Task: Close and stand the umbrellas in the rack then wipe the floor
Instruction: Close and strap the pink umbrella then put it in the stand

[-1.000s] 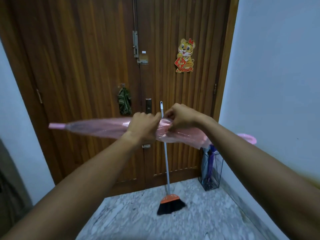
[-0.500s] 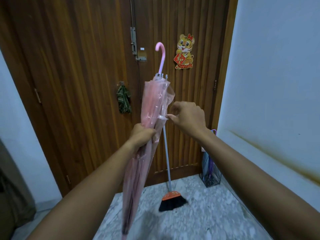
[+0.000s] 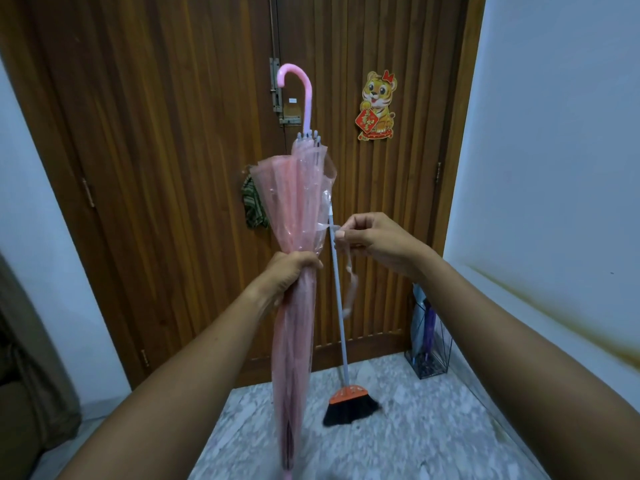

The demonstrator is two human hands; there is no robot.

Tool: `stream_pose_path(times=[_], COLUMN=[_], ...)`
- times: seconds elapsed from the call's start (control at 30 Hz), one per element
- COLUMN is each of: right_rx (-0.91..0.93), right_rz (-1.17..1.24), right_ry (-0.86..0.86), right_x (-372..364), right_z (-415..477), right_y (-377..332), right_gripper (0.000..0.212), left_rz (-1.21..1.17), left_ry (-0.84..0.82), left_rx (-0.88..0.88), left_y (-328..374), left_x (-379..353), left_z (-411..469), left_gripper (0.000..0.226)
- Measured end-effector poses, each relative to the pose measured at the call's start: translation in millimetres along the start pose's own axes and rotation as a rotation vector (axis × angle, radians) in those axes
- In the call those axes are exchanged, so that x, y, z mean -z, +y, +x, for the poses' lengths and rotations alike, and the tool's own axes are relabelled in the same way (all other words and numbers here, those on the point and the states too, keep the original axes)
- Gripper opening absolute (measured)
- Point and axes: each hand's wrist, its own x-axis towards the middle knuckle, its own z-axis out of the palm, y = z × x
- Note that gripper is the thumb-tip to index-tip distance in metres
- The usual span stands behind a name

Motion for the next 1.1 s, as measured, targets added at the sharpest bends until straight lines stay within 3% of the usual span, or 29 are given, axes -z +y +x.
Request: stream_pose_path(times=[0.13,0.23,0.3,0.43,0.5,0.63,0.7,0.8,0.9,1.03,1.1], right_rx=[-0.038,-0.078,-0.094,-0.077,-0.073,-0.083,-0.097,-0.083,-0.05,-0.002,0.014], right_rz=[0.066,0.023,0.031,0.058,0.074,0.135,0.148,0.264,0.39,0.244,0.147], right_ry=[-0.07,-0.019,0.035,0.093,0.095,0.081,0.041,-0.095,-0.222,-0.162,-0.067], right_x=[4.1,7.8,10.0,5.4,2.1,0.5,-0.9,-1.0,4.5,1.5,-1.2], right_z=[-2.7,-5.3,-6.7,-8.2,-8.7,-7.6,-5.9,-5.3,-6.9,-8.3,-10.1], right_y=[-3.9,-4.9,-3.9,-5.9,-7.6,-9.2,-9.6,-10.2,-12.5,-22.2,-28.0], right_gripper=[0.008,0.008,0.011,0.025,0.032,0.033,0.045,0.062,0.063,0.042,0.035], left_rz=[-0.033,-0.146,-0.15,-0.129,-0.171,-0.339,-0.393,-0.454,-0.495,-0.411,-0.24], left_ry=[-0.101,-0.153,-0.15,-0.075,-0.118,-0.44,-0.595,-0.79,-0.911,-0.907,-0.765], left_rx=[-0.027,-0.053,-0.096,-0.137,-0.133,-0.084,-0.045,0.035,0.085,0.097,0.044], left_y=[4.3,10.1,10.8,11.0,13.8,21.2,22.7,27.7,28.9,27.1,23.8], left_x=[4.5,4.9,3.5,-6.8,-11.7,-15.5,-19.1,-25.2,-25.0,-16.0,-7.2], left_z=[-3.9,-6.5,-7.9,-8.1,-9.0,-15.5,-18.9,-25.0,-26.7,-25.6,-25.3], left_gripper=[0.017,0.019,0.003,0.047,0.04,0.025,0.024,0.027,0.016,0.019,0.033])
